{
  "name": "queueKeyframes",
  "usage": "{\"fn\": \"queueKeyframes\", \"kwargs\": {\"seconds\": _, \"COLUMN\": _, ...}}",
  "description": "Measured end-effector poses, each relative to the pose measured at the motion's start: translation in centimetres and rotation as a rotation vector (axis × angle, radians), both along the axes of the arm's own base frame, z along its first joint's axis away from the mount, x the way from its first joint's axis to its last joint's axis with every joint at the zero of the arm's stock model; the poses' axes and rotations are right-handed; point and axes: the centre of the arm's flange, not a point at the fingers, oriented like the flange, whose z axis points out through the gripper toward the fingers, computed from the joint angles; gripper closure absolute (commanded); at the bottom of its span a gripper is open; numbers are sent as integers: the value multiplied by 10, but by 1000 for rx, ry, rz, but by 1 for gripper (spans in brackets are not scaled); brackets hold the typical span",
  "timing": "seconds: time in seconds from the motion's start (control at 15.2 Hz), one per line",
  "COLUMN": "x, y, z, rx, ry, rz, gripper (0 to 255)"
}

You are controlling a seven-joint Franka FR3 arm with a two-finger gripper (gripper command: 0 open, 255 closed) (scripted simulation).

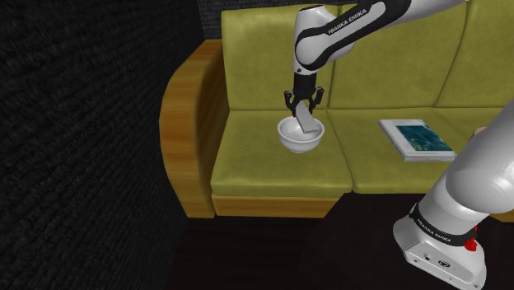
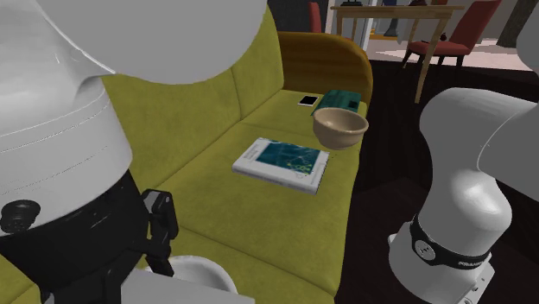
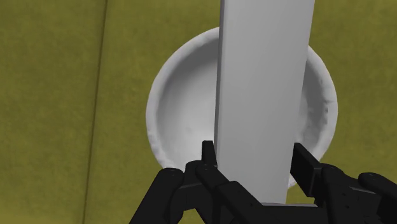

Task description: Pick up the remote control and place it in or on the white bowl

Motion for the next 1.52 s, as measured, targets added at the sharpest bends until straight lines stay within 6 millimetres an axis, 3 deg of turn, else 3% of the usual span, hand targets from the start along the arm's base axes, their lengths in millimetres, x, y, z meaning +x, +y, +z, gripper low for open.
{"fn": "queueKeyframes", "kwargs": {"seconds": 0.53, "x": -1, "y": 0, "z": -41, "rx": 0, "ry": 0, "rz": 0, "gripper": 255}}
{"fn": "queueKeyframes", "kwargs": {"seconds": 0.92, "x": 0, "y": 0, "z": -44, "rx": 0, "ry": 0, "rz": 0, "gripper": 255}}
{"fn": "queueKeyframes", "kwargs": {"seconds": 0.99, "x": 0, "y": 0, "z": -44, "rx": 0, "ry": 0, "rz": 0, "gripper": 0}}
{"fn": "queueKeyframes", "kwargs": {"seconds": 1.39, "x": 0, "y": 0, "z": -44, "rx": 0, "ry": -1, "rz": 0, "gripper": 0}}
{"fn": "queueKeyframes", "kwargs": {"seconds": 1.52, "x": -2, "y": 0, "z": -28, "rx": 0, "ry": -2, "rz": 0, "gripper": 0}}
